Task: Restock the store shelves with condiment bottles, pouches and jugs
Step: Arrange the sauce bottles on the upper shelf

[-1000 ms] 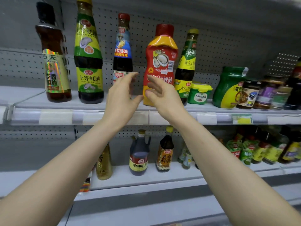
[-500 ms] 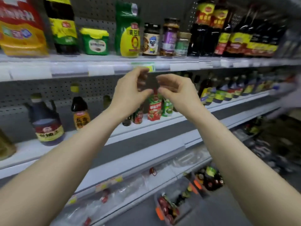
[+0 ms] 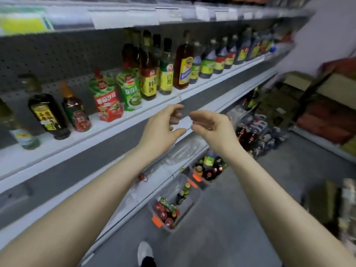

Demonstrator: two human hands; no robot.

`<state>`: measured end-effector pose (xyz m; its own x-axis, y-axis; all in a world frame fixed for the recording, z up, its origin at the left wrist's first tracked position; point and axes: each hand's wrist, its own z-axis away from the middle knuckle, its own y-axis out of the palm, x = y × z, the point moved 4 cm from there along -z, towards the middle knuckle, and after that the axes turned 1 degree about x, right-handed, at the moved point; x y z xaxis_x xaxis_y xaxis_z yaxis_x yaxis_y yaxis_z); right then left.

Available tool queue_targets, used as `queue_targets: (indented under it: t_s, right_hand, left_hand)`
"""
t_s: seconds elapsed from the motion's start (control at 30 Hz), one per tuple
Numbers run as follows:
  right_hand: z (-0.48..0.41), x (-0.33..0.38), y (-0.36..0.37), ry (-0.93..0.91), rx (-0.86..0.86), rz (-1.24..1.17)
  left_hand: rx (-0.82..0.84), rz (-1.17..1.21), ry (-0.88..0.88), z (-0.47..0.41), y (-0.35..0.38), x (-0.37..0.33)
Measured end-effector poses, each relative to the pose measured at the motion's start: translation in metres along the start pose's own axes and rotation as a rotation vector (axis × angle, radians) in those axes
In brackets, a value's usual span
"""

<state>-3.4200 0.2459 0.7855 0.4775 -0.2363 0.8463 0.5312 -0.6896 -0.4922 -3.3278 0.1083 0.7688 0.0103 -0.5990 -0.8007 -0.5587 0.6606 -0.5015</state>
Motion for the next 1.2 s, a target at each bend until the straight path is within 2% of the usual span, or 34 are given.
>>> queue_targets:
  t_s: [0.23,0.57,0.73,1.03,1.2]
  right_hand:
    - [-0.031,-0.104,0.002,0.181,-0.039,-0.032]
    - [-0.054,-0.235,0.025,0.481,-0.091,-0.163]
    - [-0.039,-0.315,0.042,0.632,-0.100,-0.186]
    - [-0.032,-0.475,0.115,0.811,0.006,-0.251]
    - [-0.015,-0.571,0.163,0.883,0.054,-0.241]
  left_hand:
    - [0.172,0.082,-0.091,-0.049,0.074,0.064]
    - [0.316,0.157,-0.270,-0.093,0.147,0.163]
    - [0.412,0.154,-0.366,-0.076,0.206,0.218]
    - [0.356,0.135,-0.607,-0.025,0.294,0.351]
    - [0.378,0.133,-0.712,0.019,0.354,0.438]
